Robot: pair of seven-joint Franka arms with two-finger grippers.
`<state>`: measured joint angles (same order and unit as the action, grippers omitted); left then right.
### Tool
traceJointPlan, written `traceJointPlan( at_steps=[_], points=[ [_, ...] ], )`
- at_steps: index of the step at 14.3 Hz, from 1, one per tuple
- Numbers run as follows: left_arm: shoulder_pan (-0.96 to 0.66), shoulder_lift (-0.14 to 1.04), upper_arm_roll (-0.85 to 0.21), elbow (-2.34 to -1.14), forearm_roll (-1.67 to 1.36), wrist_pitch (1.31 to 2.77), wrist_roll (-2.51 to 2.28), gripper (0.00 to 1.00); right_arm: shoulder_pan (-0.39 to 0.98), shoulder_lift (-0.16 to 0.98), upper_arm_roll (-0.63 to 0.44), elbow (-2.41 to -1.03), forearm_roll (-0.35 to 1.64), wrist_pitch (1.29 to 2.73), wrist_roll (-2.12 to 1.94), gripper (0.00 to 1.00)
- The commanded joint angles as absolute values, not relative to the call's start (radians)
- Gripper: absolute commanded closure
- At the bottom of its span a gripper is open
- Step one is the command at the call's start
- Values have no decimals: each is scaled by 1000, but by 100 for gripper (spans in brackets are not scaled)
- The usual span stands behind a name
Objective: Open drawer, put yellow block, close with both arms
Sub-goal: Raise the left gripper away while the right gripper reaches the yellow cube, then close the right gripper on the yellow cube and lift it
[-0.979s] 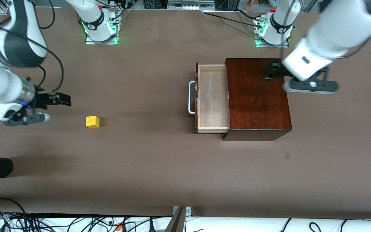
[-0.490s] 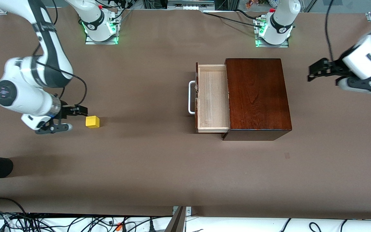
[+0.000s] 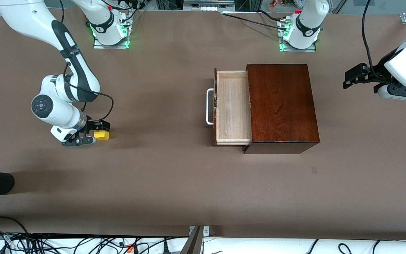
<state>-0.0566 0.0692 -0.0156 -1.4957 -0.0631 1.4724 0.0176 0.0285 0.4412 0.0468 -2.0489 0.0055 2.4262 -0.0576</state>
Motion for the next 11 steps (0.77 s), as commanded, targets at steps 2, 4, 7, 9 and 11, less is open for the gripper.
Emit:
traceJointPlan(
  at_steps=[2, 4, 7, 9, 11],
  points=[
    [-66, 48, -11, -1522, -17, 1491, 25, 0, 25, 445, 48, -2065, 18, 2451, -54, 4],
    [-66, 48, -12, -1522, 12, 1491, 25, 0, 25, 448, 48, -2063, 17, 2453, -54, 10],
    [-54, 48, -11, -1516, 17, 1489, 25, 0, 25, 457, 48, -2060, 17, 2461, -55, 21],
    [-54, 46, -11, -1517, 17, 1488, 26, 0, 25, 457, 48, -2060, 17, 2460, -57, 30],
    [-54, 48, -12, -1520, 17, 1488, 26, 0, 25, 457, 48, -2060, 17, 2459, -60, 40]
  ],
)
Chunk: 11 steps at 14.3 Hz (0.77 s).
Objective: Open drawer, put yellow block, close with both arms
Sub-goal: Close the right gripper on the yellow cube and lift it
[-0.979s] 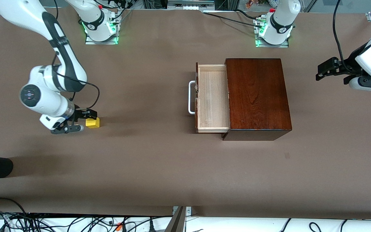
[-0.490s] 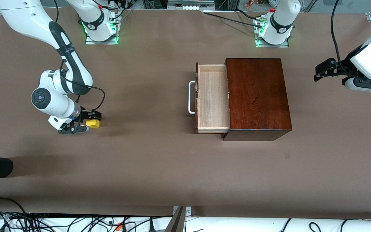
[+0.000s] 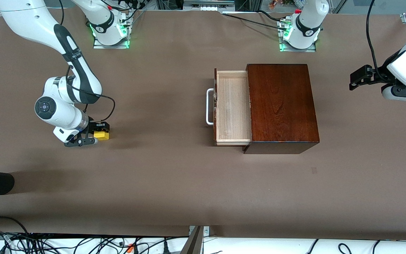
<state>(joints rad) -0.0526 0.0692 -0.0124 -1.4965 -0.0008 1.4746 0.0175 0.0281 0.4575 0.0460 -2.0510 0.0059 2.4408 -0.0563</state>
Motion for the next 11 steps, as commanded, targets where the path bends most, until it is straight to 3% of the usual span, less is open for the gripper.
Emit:
traceJointPlan(
  at_steps=[1, 3, 4, 7, 11],
  points=[
    [-54, 46, -12, -1519, 17, 1483, 25, 0, 25, 457, 48, -2059, 17, 2459, -61, 49],
    [-58, 45, -14, -1522, 17, 1468, 25, 0, 25, 451, 48, -2054, 15, 2450, -66, 65],
    [-66, 44, -14, -1522, 17, 1460, 25, 0, 25, 446, 48, -2051, 15, 2448, -67, 67],
    [-63, 40, -14, -1538, 15, 1436, -1, 0, 31, 407, 60, -1998, 8, 2381, -77, 67],
    [-61, 41, -14, -1537, 15, 1442, 15, 0, 31, 394, 115, -1759, 6, 2064, -72, 67]
  ],
)
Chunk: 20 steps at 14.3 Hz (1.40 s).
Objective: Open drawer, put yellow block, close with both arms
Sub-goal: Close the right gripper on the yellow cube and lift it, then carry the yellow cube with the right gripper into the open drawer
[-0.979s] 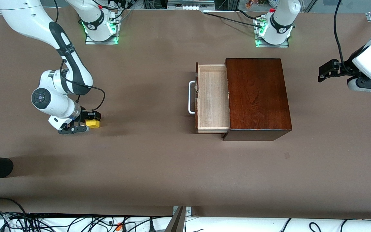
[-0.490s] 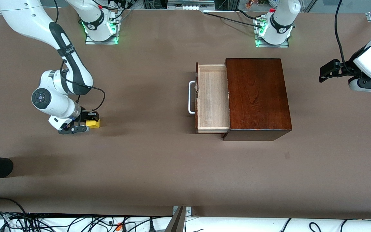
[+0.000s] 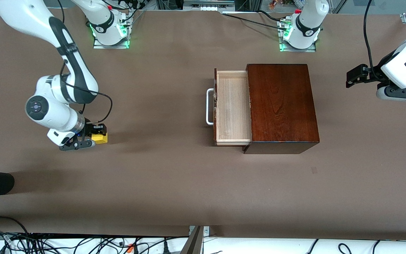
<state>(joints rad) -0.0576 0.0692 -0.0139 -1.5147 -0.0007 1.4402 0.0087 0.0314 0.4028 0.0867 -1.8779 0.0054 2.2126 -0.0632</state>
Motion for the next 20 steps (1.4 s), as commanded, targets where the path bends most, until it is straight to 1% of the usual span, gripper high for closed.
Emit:
traceJointPlan(
  at_steps=[1, 5, 7, 9, 11, 12, 14, 17, 20],
  points=[
    [-64, 44, -14, -1536, 15, 1448, 15, 0, 31, 394, 129, -1703, 6, 1993, -72, 67],
    [-63, 41, -15, -1525, 15, 1459, 17, 0, 35, 393, 233, -1489, 3, 1740, -69, 67],
    [-64, 40, -15, -1517, 9, 1456, 14, 0, 46, 393, 294, -1445, 3, 1688, -64, 67],
    [-64, 40, -15, -1516, 5, 1457, 15, 0, 75, 374, 366, -1437, -17, 1684, -63, 67],
    [-66, 41, -21, -1517, 6, 1456, 15, 0, 159, 377, 396, -1399, -76, 1672, -78, 66],
    [-66, 40, -25, -1519, 5, 1456, 15, 0, 211, 390, 394, -1367, -80, 1643, -78, 66],
    [-64, 43, -25, -1517, 3, 1462, 11, 0, 312, 411, 394, -1332, -100, 1643, -78, 66],
    [-57, 44, -25, -1519, 2, 1466, 15, 0, 467, 457, 393, -1287, -173, 1683, -97, 65],
    [-57, 44, -26, -1519, 2, 1466, 15, 0, 586, 526, 394, -1243, -251, 1765, -123, 65]
  ],
)
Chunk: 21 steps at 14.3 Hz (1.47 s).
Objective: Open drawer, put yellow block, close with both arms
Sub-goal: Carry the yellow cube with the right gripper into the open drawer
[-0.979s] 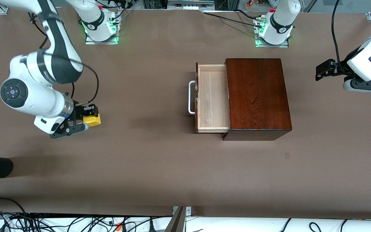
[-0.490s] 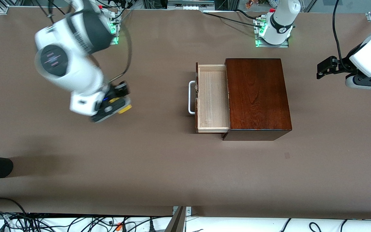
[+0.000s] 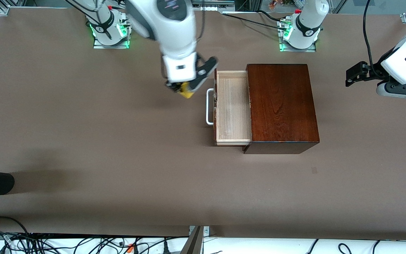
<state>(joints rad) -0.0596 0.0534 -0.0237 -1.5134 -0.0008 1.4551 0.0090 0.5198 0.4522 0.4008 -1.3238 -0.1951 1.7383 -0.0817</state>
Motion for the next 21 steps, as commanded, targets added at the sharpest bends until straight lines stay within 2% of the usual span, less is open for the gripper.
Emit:
traceJointPlan(
  at_steps=[1, 5, 11, 21],
  points=[
    [-54, 44, -26, -1517, 0, 1468, 15, 0, 619, 549, 393, -1221, -282, 1782, -127, 65],
    [-55, 43, -26, -1519, 0, 1466, 15, 0, 672, 633, 391, -1143, -331, 1847, -274, 64],
    [-54, 44, -21, -1517, -15, 1470, 17, 0, 722, 707, 390, -1143, -416, 1919, -308, 64],
    [-54, 48, -17, -1517, -17, 1471, 18, 0, 721, 778, 388, -1149, -417, 1987, -451, 64]
  ],
)
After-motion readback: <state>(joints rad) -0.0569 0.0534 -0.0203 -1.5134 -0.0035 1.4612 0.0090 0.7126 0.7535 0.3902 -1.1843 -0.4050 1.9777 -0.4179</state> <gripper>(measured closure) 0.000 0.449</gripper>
